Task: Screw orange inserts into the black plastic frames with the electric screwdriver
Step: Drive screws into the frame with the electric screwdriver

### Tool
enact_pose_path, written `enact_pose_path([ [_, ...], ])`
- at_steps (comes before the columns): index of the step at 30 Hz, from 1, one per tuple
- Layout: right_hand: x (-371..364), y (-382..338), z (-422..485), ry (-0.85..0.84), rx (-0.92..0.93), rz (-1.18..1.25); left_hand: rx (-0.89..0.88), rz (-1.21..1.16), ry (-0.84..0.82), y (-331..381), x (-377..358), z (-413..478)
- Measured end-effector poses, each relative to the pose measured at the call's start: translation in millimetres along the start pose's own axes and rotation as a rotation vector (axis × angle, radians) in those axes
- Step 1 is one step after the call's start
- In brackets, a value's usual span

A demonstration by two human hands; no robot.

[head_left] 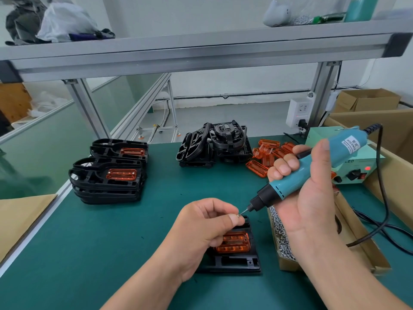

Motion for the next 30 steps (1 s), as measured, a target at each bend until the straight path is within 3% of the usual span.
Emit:
enact_pose_path([
  [14,5,5,1,0.016,-0.047,0.027,-0.118,0.282,0.061,4,0,-3],
  [22,9,7,2,0.005,-0.064,0.019,-0.078,0.402,0.046,5,-2,-6],
  [30,11,6,8,-0.067,-0.062,-0.120,-0.206,0.719,0.310,17,24,-5],
])
Point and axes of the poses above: each hand's wrist, its own z-axis towards the middle knuckle, its own x-axis out of the back of the hand, y = z × x, the point moved 3 cm from there along z, towards the middle knuckle, and after that the axes turned 8 degrees about x, right-handed, at the moved point
